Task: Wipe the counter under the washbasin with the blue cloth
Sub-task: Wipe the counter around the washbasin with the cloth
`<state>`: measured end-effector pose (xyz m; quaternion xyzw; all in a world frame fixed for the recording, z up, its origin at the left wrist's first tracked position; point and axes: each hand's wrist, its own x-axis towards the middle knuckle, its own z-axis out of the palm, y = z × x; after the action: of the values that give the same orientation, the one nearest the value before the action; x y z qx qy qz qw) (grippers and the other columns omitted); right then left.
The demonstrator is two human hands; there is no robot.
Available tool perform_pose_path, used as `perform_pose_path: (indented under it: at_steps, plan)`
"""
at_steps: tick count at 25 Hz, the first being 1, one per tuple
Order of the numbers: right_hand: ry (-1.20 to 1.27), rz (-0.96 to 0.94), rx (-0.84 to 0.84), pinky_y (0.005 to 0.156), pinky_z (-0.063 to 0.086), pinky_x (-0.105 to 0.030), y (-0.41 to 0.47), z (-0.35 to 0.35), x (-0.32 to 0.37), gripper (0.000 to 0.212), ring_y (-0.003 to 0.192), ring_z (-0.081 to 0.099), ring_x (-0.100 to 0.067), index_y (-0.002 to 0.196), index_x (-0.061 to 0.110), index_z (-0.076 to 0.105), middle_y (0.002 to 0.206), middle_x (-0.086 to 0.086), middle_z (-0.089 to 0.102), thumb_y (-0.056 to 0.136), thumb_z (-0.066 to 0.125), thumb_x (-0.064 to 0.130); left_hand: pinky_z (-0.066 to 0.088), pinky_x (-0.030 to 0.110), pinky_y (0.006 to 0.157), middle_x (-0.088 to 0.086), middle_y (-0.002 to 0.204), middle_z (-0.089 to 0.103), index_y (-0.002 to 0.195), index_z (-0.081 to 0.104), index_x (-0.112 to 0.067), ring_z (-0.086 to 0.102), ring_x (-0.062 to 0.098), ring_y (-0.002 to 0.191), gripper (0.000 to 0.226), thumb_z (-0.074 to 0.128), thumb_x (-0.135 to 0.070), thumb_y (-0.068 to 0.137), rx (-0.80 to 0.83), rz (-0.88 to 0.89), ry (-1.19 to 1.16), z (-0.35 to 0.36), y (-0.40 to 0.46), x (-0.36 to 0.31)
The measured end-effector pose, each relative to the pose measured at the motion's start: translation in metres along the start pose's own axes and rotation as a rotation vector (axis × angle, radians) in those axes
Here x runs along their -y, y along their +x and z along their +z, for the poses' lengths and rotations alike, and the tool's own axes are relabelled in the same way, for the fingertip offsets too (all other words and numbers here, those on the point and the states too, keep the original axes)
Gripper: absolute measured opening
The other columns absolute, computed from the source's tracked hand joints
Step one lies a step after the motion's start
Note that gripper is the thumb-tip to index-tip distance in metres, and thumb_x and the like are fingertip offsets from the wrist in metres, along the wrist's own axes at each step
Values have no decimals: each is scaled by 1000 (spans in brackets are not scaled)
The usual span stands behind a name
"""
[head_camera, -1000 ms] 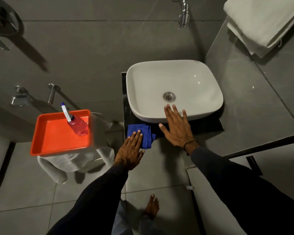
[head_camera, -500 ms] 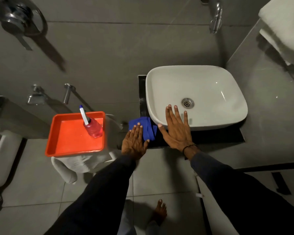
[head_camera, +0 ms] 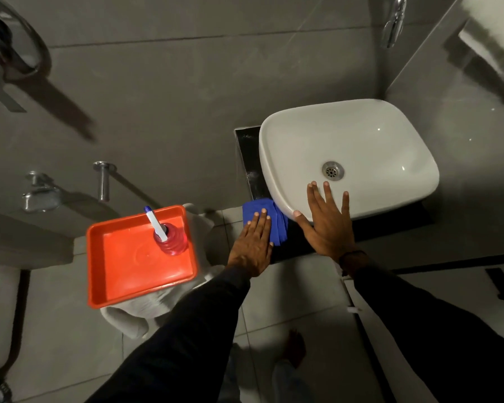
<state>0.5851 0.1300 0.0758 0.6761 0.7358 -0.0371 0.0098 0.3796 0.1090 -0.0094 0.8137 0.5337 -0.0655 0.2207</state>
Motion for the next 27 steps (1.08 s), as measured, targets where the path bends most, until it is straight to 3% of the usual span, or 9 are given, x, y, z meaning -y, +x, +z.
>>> perform_pose_path:
  at_steps: [3,7,15,21,27]
  plan:
    - [-2,23,-12,124,7,-61,-2,0,3,83,156,17,-26,159,13,23,166,-5,27,95,12,64,-3,40,132,12,173,-13,163,-10,-9,-10,29,161,68,20,-37,109,-8,116,61,1,-8,17]
    - [-3,57,-16,124,13,-61,-1,-1,5,79,155,24,-26,157,13,28,163,-6,33,96,19,63,1,40,133,8,173,-11,164,-7,-13,-7,25,162,66,21,-35,109,35,241,118,-11,-1,40]
    - [-15,75,-5,124,14,-60,1,6,3,78,155,23,-26,158,14,24,164,-5,31,97,20,63,2,37,132,8,174,-7,164,-4,-11,-2,26,162,65,25,-32,110,21,183,119,-51,47,66]
    - [21,87,-6,125,11,-59,-1,7,4,80,157,15,-24,160,16,18,167,-3,23,97,12,66,6,37,133,5,174,-1,165,2,-14,2,24,162,64,25,-37,110,43,285,45,-33,18,59]
    - [19,80,8,125,11,-60,0,11,2,82,157,10,-24,161,14,11,168,-3,17,98,11,67,0,37,132,9,174,-8,164,-5,-10,-4,26,162,65,23,-33,110,24,186,51,-55,67,75]
